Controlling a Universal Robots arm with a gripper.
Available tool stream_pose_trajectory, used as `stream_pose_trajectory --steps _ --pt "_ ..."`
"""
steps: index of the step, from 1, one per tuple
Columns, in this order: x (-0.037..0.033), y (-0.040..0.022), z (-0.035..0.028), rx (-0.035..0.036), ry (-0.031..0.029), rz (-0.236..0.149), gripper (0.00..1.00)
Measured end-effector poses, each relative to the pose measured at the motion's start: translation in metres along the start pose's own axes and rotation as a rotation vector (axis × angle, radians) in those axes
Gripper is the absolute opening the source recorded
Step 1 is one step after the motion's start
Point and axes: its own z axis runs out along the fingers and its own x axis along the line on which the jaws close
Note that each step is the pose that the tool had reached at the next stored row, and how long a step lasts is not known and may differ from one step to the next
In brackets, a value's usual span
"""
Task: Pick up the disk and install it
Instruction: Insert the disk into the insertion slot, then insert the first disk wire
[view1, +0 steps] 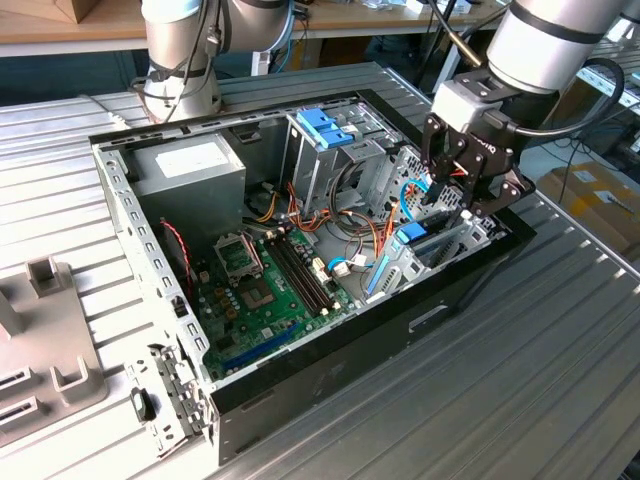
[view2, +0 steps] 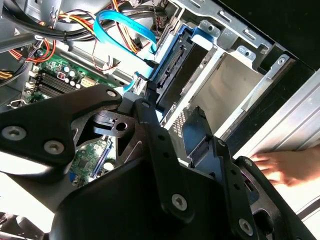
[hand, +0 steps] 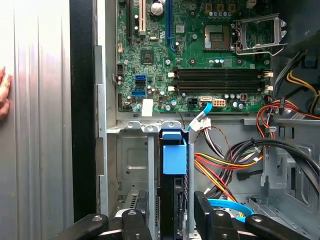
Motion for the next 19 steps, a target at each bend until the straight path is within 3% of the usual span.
stream_pose_trajectory --steps 2,6,19 --pt "0.0000 0.0011 0.0002 0.0000 0.0001 0.000 0.49" --pt "-0.0002 0.0034 0.0064 0.0000 0.0001 0.000 0.49" --pt "-0.0003 0.0035 0.0081 0.0000 0.0001 0.000 0.49"
